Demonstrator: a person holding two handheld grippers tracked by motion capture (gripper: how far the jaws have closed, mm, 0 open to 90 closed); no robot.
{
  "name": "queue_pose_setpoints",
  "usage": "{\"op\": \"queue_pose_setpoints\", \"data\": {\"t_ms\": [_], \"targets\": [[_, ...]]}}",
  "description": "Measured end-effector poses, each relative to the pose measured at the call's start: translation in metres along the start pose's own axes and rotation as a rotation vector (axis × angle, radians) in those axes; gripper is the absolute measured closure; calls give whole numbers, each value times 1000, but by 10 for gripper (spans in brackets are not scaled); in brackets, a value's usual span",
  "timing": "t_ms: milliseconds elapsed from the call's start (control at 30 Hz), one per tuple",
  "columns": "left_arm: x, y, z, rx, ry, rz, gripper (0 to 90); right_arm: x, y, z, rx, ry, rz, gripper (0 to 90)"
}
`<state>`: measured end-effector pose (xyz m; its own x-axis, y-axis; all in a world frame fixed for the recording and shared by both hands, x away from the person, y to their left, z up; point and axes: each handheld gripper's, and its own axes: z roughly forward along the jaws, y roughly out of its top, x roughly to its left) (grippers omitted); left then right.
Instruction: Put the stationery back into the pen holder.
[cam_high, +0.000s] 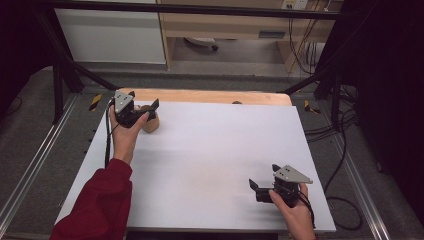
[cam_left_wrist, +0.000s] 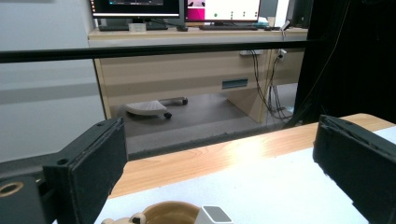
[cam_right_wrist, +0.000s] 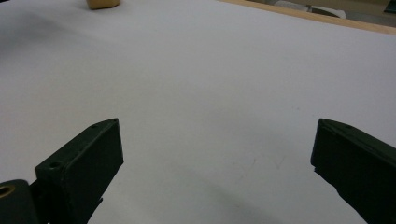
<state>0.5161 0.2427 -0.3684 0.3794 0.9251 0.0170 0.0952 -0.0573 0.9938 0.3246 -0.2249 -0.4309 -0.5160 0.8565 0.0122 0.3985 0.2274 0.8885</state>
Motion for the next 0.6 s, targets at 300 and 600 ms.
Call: {"op": "queue_pose_setpoints", "data": {"t_ms": [300,600], "targets": [[-14,12,-11,10,-32,35,27,0,1,-1,-8,1,2,27],[-20,15,-46,10,-60,24,34,1,1,-1,-12,-1,-10,27]]}}
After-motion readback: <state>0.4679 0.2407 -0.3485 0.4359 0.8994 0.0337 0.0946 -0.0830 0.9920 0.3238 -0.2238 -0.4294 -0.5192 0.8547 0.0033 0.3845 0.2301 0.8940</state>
